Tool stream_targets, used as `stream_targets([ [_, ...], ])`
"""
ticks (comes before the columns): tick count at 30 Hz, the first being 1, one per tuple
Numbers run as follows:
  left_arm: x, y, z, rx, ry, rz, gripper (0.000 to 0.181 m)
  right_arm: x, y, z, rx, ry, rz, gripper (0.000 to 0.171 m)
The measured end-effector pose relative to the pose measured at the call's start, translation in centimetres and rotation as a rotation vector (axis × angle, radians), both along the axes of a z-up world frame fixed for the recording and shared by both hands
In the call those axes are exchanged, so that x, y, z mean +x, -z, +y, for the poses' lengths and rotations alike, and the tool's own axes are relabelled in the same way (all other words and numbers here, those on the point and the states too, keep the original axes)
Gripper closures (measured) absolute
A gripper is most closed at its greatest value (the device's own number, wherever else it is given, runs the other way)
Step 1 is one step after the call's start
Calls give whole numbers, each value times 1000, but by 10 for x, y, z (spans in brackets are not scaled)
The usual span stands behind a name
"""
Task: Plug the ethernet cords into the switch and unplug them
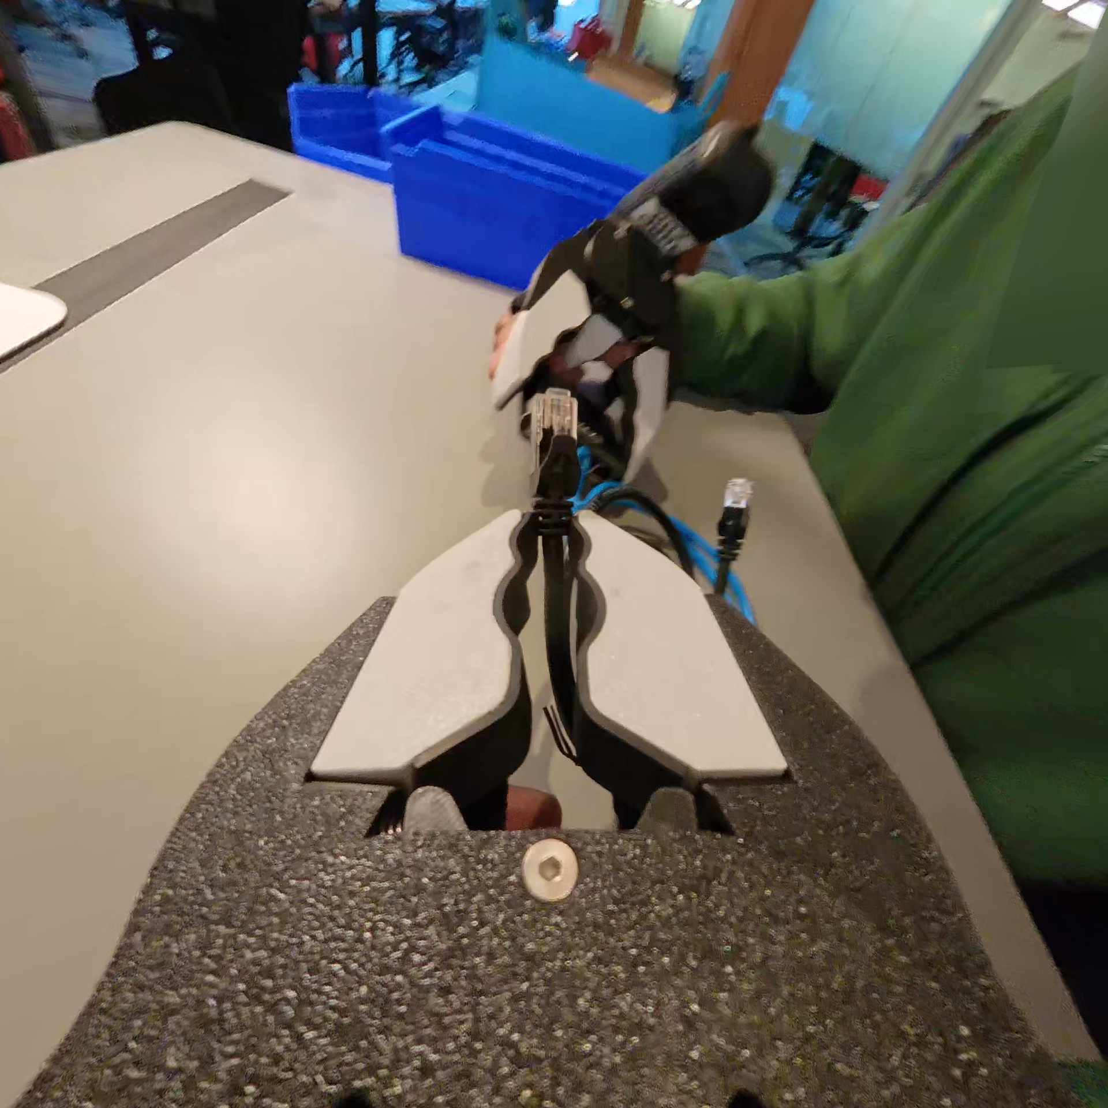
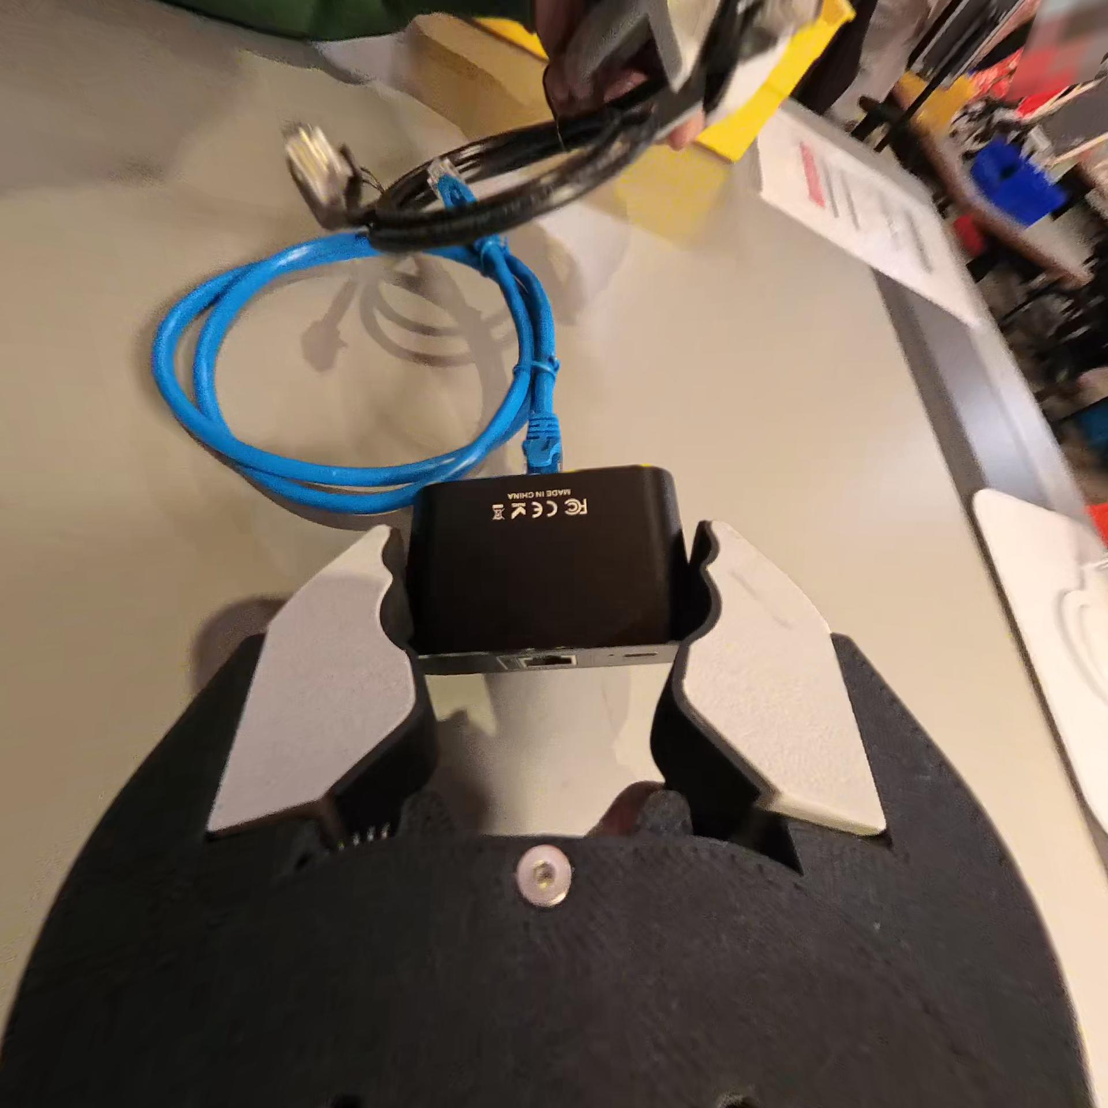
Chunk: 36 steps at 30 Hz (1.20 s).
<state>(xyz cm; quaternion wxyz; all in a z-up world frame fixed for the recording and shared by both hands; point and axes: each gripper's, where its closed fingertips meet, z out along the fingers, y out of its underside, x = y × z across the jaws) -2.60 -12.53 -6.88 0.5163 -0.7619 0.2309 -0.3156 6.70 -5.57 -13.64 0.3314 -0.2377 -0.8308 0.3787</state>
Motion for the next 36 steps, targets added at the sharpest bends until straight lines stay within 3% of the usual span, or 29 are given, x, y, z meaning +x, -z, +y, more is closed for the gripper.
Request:
stream_targets([
  [5, 17, -52, -36, 172, 162, -112, 170, -4, -5, -2, 102, 15, 93, 81],
  [10, 19, -92, -59, 211, 165, -199, 171, -8, -8, 8, 137, 60, 131, 80],
  [14, 4, -59, -46, 27, -4, 4, 171, -9, -8, 18, 174, 83, 143, 81],
  [20, 24, 4, 4, -161, -74, 288, 171, -9, -9, 5, 209, 51, 154, 81],
  [28, 48, 54, 43, -211, -27, 539, 170, -7, -8, -10, 174, 5, 165, 82],
  [36, 54, 70, 53, -173, -13, 654, 170, -5, -4, -13, 112, -19, 130, 84],
])
